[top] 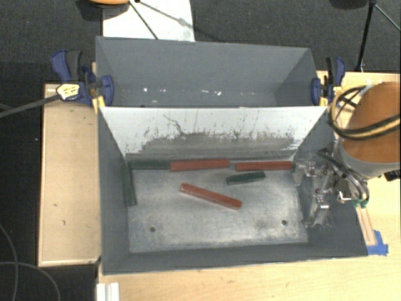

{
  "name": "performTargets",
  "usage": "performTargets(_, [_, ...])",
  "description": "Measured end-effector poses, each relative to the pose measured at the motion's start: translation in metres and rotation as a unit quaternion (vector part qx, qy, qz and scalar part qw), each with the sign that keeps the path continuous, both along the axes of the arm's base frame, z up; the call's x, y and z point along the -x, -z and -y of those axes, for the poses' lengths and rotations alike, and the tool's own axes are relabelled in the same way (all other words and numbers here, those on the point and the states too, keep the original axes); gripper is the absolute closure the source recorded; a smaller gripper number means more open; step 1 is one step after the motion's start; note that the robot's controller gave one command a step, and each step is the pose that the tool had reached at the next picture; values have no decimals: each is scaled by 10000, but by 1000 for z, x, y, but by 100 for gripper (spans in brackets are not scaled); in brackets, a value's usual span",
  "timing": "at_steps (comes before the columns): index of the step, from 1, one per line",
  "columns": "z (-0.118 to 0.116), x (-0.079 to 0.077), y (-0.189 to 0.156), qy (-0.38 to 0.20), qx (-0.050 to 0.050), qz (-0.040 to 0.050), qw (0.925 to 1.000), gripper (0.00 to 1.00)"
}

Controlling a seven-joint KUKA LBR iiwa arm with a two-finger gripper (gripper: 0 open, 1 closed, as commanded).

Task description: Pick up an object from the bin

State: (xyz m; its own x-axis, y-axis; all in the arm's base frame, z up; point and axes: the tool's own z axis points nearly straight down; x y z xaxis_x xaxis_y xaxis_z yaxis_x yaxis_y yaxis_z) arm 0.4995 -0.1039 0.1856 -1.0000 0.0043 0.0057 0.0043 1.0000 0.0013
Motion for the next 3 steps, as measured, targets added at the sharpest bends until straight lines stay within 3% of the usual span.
performTargets(1, [0,-2,-4,-16,7,39,10000,0])
performTargets(2, [-28,2,25,-337,23,74,9994,0])
performTargets(3, [-70,-31,65,-100,5,52,9999,0])
